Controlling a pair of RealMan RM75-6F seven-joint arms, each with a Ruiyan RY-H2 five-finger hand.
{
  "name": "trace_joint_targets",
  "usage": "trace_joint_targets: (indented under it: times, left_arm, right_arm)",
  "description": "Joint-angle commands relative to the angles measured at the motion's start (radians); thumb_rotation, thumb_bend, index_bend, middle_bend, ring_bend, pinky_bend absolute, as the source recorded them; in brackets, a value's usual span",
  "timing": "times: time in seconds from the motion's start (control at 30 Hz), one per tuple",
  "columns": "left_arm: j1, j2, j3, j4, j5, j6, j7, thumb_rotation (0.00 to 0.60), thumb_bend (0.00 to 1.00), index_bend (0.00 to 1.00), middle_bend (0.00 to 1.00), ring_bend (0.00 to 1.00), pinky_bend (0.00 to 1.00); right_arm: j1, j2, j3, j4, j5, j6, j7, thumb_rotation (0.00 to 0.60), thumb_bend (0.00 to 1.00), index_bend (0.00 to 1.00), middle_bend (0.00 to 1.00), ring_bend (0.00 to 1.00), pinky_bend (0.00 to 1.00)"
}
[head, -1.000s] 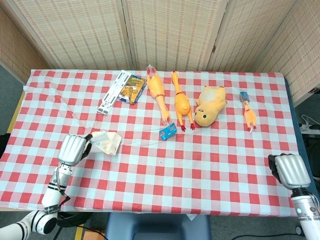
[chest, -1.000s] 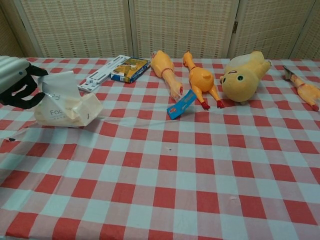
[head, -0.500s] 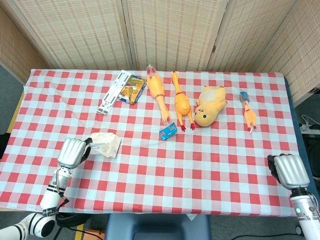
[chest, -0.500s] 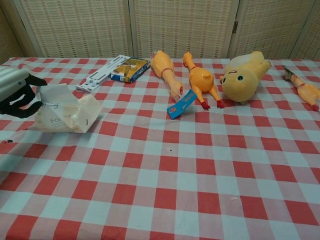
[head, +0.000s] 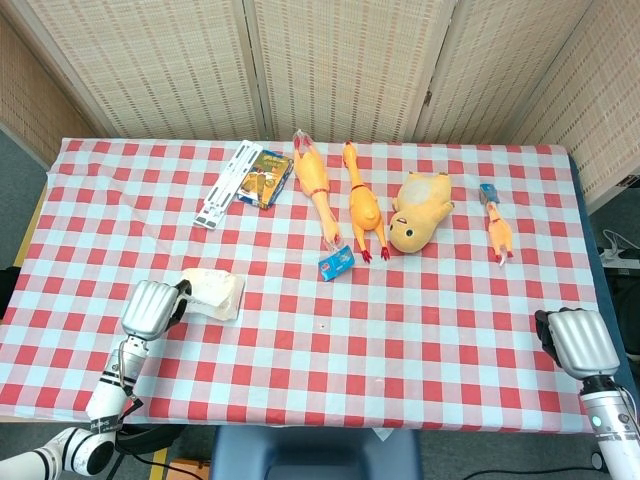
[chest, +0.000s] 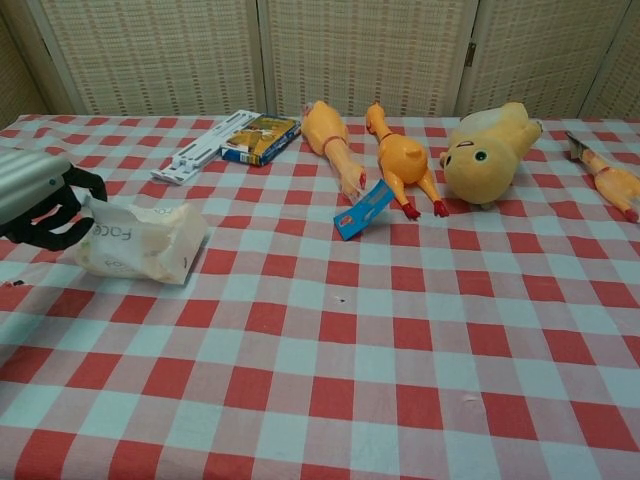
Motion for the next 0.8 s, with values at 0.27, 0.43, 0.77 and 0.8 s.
trace_joint_targets:
  times: [0.27,0.43,0.77,0.8]
  left_arm:
    - [0.049,0.018,-0.013,-0.022,0.020,0.128,0.029,0.600,0.54,0.64,0.90,0.91,0.95]
    - [0.099,0.038,-0.015,-0.044,0.024,0.219,0.080,0.600,0.53,0.64,0.90,0.91,0.95]
    - [0.231,0.160,0.013,-0.093,-0.057,0.283,0.148,0.600,0.53,0.65,0.91,0.91,0.95]
    - [0.239,0.165,0.014,-0.097,-0.064,0.284,0.149,0.600,0.53,0.66,0.91,0.91,0.95]
  right_arm:
    - [0.002,-0.001,-0.001,0.000,0.002,-0.004,-0.004,0.600,0.92,0.86,0.72,0.61,0.65]
    - [0.003,0.000,-0.003,-0.004,0.003,-0.009,-0.008,0.600,0.92,0.86,0.73,0.61,0.65]
    - [0.000,0.002,-0.004,-0.006,0.000,-0.003,-0.003,0.600,0.92,0.86,0.73,0.61,0.65]
    - [0.001,0.002,-0.005,-0.006,-0.001,-0.004,-0.005,0.600,0.92,0.86,0.73,0.61,0.65]
